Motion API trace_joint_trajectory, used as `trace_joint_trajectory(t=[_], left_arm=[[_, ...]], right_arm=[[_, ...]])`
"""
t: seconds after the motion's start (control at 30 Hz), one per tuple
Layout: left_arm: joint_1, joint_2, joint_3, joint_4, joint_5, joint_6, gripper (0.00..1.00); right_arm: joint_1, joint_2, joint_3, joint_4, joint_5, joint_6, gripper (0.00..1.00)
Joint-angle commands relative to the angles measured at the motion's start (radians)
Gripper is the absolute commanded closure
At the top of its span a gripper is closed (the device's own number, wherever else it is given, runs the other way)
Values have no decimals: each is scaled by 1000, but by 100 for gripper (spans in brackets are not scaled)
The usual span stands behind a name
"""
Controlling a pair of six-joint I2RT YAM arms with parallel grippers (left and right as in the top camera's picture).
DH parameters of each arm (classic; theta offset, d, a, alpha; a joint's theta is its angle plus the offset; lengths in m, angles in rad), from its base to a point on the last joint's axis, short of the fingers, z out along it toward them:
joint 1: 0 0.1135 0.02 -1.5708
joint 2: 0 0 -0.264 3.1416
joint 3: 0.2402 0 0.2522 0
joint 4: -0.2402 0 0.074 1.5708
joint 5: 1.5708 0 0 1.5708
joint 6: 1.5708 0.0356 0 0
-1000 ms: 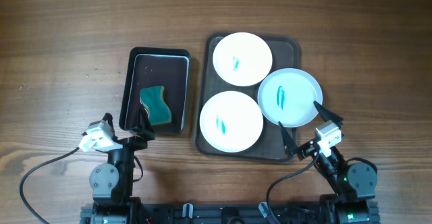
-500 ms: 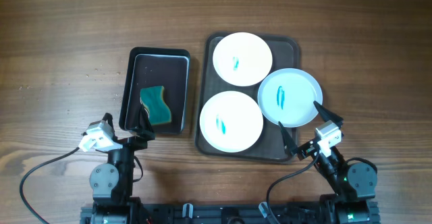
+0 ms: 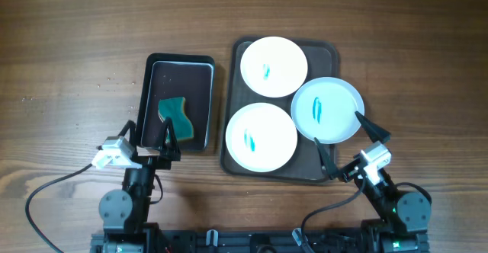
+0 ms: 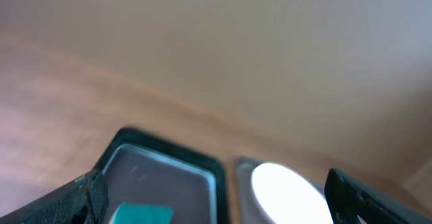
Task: Clean dirty plates on tray and stack at the side
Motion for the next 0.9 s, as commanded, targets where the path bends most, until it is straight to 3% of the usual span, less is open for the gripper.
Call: trace_joint_trajectory(t=[0.0,0.23,0.27,0.57,0.67,0.8,0.87], left_arm=[[-5,-7,42,43,79,2,0],[-5,143,323,-140,79,6,0],[-5,242,441,-231,92,5,0],[-5,800,1041,-814,219,5,0],[-5,950,1172,-951,218,6,0],[-5,1060,1211,-1045,294,-2,0],[-5,1093,1211,-1077,286,26,0]], right_arm=[[-4,-2,67,-4,-66,87,0],[-4,164,373,-202,-96,79,0],[-4,260,499,-312,-95,78,0],[-4,737,1017,-859,-95,108,0],[-4,852,1071,-891,-113,137,0],[-4,956,1071,-909,-140,333,0],[-4,996,1070,-921,-184,343,0]])
